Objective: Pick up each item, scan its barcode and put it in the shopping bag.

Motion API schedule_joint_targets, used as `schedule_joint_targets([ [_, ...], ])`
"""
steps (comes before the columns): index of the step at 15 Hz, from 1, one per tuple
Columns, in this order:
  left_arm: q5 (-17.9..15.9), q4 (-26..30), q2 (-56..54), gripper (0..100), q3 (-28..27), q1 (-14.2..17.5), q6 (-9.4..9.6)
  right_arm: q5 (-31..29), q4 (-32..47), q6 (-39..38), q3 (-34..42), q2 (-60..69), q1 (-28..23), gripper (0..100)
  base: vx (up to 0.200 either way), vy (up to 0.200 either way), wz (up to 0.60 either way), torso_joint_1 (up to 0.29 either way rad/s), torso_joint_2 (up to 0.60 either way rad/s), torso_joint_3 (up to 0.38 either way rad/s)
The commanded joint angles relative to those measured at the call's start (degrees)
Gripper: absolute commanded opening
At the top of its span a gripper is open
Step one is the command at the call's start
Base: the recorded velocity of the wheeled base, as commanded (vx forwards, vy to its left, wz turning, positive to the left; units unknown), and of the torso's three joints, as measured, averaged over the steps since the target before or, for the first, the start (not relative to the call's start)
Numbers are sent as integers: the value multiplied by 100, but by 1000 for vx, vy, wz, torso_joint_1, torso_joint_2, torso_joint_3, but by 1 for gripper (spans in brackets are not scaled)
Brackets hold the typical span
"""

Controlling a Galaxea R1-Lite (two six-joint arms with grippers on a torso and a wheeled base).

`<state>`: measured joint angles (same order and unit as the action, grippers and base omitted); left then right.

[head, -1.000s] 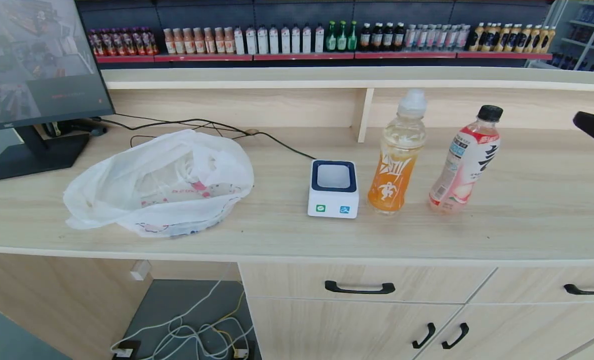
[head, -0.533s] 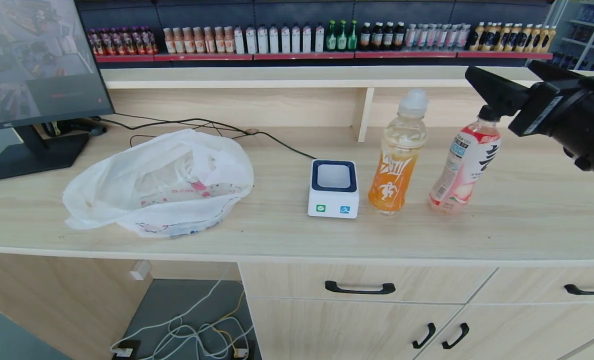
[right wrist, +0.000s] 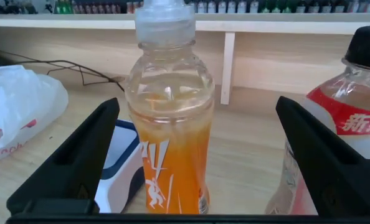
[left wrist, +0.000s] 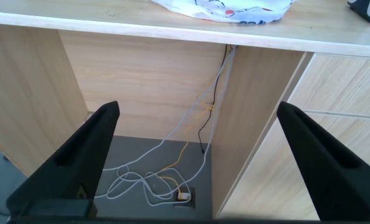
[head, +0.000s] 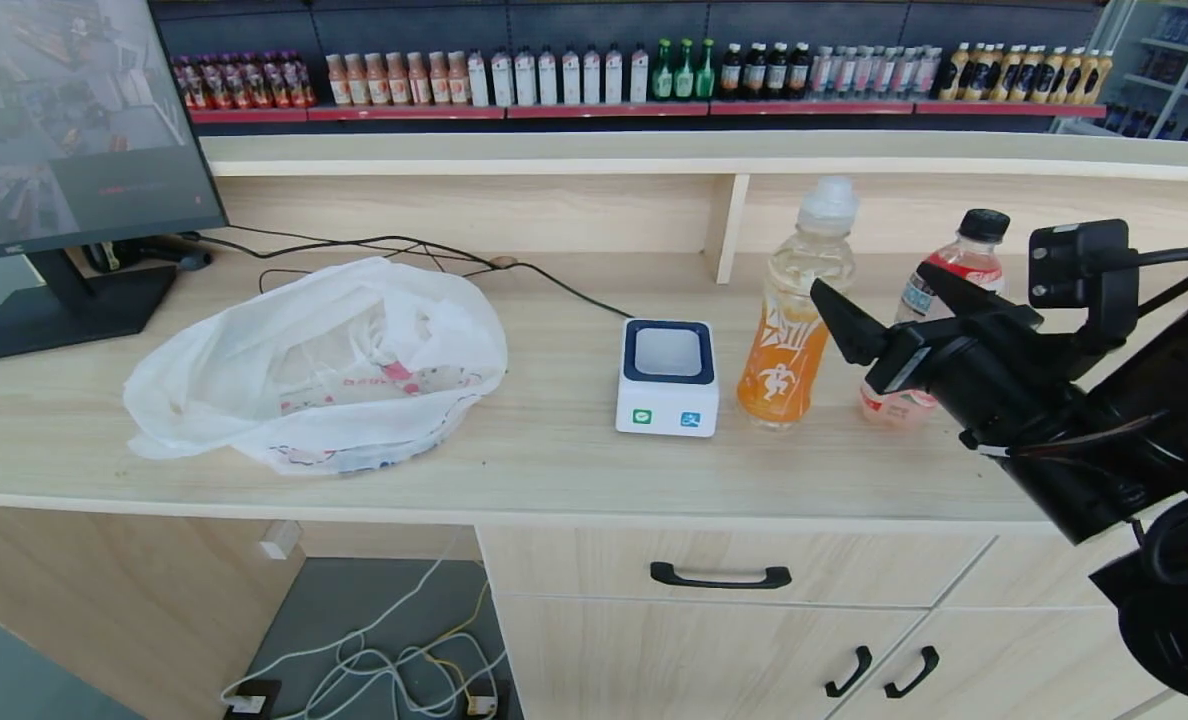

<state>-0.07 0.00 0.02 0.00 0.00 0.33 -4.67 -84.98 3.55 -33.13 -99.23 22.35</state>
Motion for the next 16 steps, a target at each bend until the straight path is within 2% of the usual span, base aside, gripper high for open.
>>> schedule_joint_targets([
  [1, -1, 0, -2, 100, 0, 0, 2, 1, -27, 6, 88, -175, 15, 100, 0, 0, 0, 0, 0, 0],
  [9, -1, 0, -2, 100, 0, 0, 2, 1, -317, -3, 580, -351, 24, 100, 0, 0, 0, 0, 0, 0],
  [16, -1, 0, -2, 100, 0, 0, 2, 10, -326, -12, 431, -633, 24, 100, 0, 0, 0, 0, 0, 0],
])
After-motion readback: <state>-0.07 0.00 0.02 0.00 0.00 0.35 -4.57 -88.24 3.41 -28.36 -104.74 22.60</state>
